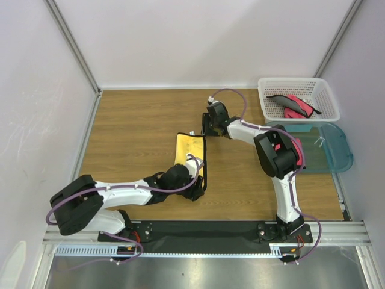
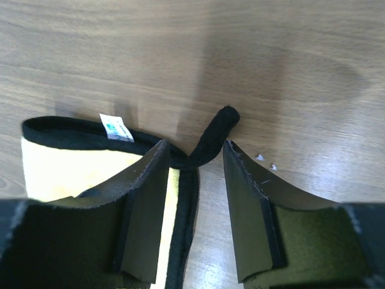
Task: Fold and stack the towels
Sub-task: Fold the towel
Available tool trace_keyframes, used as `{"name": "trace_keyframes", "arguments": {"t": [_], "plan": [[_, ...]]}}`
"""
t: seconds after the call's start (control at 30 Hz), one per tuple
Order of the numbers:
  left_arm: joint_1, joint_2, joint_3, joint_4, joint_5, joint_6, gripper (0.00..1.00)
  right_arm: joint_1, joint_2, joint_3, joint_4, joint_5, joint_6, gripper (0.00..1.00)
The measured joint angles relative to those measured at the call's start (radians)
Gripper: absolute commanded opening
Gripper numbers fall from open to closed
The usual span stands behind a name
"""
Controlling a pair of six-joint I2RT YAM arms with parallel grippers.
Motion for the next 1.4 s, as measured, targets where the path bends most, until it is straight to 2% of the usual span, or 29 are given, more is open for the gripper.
{"name": "trace_keyframes", "arguments": {"t": [0.13, 0.17, 0.37, 0.57, 0.83, 1.0, 1.1, 1.13, 1.23, 1.4], "plan": [[-0.001, 0.017, 0.0, 0.0, 0.0, 0.006, 0.56, 0.0, 0.017, 0.0, 0.006, -0.011, 0.0, 0.37], [-0.002, 0.022, 0.0, 0.0, 0.0, 0.006, 0.55, 0.0, 0.017, 0.0, 0.007, -0.014, 0.0, 0.31], [-0.008, 0.057, 0.015, 0.002, 0.002, 0.013, 0.54, 0.0, 0.02, 0.0, 0.014, -0.016, 0.007, 0.12], [-0.014, 0.076, 0.025, 0.013, 0.002, 0.016, 0.54, 0.0, 0.02, 0.0, 0.031, -0.018, 0.007, 0.06], [-0.016, 0.092, 0.032, 0.027, 0.004, 0.016, 0.54, -0.005, 0.038, 0.043, 0.036, -0.013, 0.008, 0.06], [-0.024, 0.099, 0.038, 0.031, 0.004, 0.024, 0.56, -0.01, 0.064, 0.066, 0.033, -0.014, 0.008, 0.08], [-0.027, 0.1, 0.045, 0.018, 0.003, 0.032, 0.58, -0.011, 0.071, 0.066, 0.027, -0.014, 0.008, 0.16], [-0.029, 0.097, 0.049, 0.009, 0.002, 0.033, 0.59, -0.013, 0.071, 0.066, 0.025, -0.014, 0.008, 0.26], [-0.031, 0.068, 0.058, -0.04, -0.002, 0.035, 0.62, -0.014, 0.072, 0.068, 0.021, -0.022, 0.006, 0.38], [-0.034, -0.101, 0.091, -0.156, -0.049, 0.04, 0.73, -0.016, 0.06, 0.072, -0.008, -0.068, -0.008, 0.47]]}}
